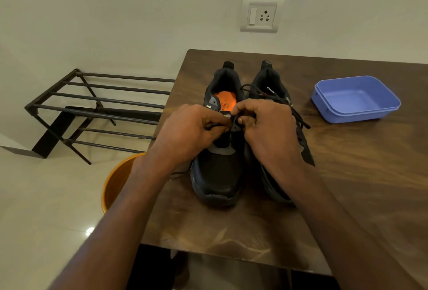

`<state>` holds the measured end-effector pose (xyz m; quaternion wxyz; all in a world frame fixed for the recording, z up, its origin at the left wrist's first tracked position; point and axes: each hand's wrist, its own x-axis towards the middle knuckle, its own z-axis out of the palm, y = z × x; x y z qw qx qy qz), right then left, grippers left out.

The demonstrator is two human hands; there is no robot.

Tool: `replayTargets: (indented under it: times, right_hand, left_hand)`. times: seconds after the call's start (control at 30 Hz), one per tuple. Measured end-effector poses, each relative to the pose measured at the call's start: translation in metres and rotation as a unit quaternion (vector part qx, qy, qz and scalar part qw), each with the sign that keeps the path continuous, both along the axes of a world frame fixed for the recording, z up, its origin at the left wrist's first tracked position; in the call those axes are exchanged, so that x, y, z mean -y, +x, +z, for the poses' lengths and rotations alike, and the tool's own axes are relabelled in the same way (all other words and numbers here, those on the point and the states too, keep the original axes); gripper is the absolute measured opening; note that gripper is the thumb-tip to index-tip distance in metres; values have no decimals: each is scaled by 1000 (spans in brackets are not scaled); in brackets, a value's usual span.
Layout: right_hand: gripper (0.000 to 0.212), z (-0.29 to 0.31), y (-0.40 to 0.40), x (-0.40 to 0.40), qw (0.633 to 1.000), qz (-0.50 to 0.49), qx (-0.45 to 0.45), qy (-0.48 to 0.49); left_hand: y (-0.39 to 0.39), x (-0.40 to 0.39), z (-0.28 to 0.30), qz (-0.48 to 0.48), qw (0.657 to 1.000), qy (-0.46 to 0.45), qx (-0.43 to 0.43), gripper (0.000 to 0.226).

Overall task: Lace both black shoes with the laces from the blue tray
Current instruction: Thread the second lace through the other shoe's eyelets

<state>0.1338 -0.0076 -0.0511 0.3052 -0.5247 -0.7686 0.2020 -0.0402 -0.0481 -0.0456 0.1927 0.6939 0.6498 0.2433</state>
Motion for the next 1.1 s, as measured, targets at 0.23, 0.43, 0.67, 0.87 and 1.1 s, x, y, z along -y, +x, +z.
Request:
replayTargets:
  times: [0.23,0.43,0.67,0.87,1.1]
  right_hand:
    - [30,2,-3,6,1000,-20,-18,8]
    - [32,3,-5,10,998,-47,-34,-1]
    - [37,8,-7,14,997,-63,-47,-11]
    - [25,10,5,20,990,-43,-97,-88]
    - [12,9,3,16,994,-30,-31,-98]
  left_hand:
    - [11,4,-8,80,994,52,45,12]
    - [18,5,-8,70,993,28,96,8]
    - [21,8,0,19,994,-4,107,18]
    - [14,10,-3,11,991,112,-79,24]
    - [-8,6,-10,76,990,101,57,27]
